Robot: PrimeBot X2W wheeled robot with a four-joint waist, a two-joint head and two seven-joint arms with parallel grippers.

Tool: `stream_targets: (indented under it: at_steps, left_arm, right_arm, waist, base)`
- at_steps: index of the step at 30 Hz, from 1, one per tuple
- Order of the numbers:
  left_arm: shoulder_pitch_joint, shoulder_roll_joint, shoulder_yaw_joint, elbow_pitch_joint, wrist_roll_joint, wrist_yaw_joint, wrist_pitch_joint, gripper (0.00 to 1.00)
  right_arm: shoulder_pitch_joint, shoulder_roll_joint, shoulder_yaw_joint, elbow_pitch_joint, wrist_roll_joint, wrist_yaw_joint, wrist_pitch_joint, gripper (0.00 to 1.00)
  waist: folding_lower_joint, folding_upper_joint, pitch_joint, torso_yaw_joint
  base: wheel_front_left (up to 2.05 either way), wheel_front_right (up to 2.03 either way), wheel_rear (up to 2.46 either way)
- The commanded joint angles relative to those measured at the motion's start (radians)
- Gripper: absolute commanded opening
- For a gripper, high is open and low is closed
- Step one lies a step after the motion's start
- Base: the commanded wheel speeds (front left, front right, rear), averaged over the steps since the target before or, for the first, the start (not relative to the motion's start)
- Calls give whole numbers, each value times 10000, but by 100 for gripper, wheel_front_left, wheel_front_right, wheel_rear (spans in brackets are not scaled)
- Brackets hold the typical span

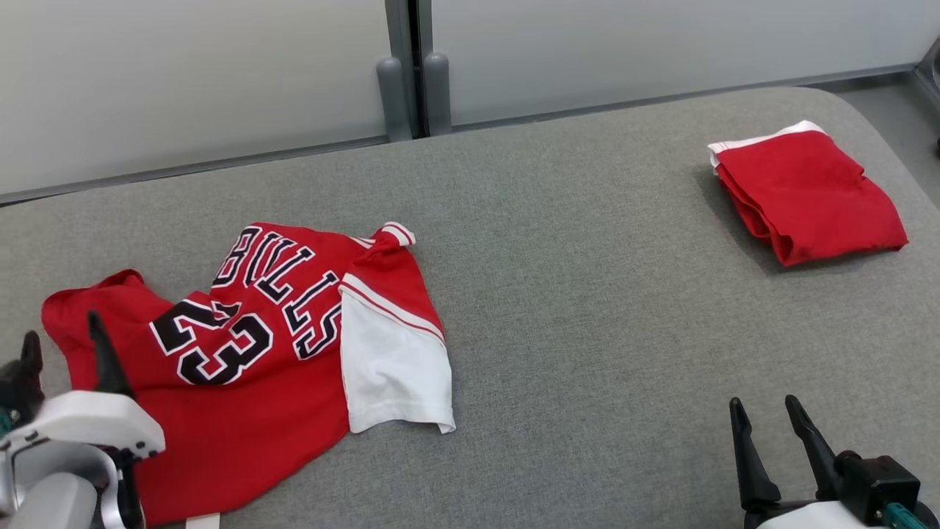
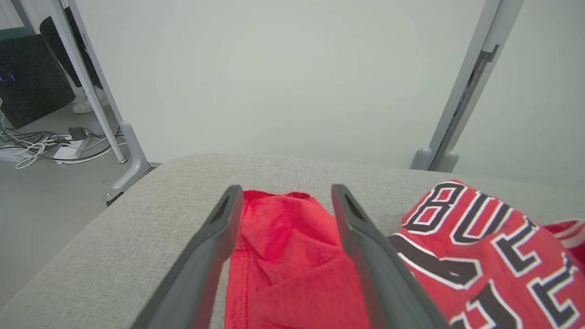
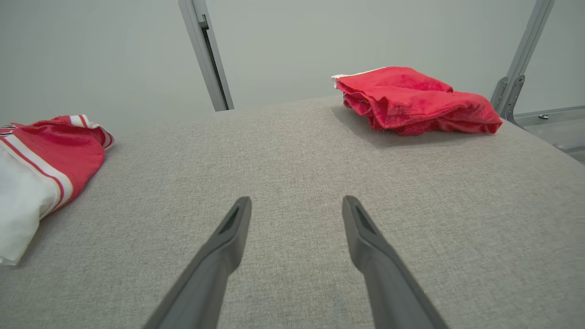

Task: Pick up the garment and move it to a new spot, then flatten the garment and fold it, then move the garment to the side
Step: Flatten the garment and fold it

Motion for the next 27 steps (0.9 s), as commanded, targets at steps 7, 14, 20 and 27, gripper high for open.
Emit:
stream_targets:
  at_steps: [7, 14, 20, 27]
  left_arm:
    - [2624, -1187, 442, -2726, 596, 282, -39, 100]
    - [2443, -2056, -1361, -3308, 219, -751, 1505, 100]
    - [1118, -2371, -1799, -1682, -198, -1327, 2709, 100]
    - [287, -2279, -1632, -153, -483, -1588, 3022, 100]
  right_arm:
    - [417, -54, -284, -185, -441, -2, -47, 100]
    - [193, -59, 13, -284, -571, -1, -45, 100]
    - [13, -60, 274, -222, -328, -2, -45, 100]
    - [58, -54, 220, -196, -145, -2, -46, 100]
  waist:
    - [0, -1, -1150, 228]
    - [0, -1, -943, 56]
    - [0, -1, -391, -490]
    - [0, -1, -132, -976]
  base:
    - [0, 0, 0]
    - [0, 0, 0]
    - [0, 0, 0]
    - [0, 0, 0]
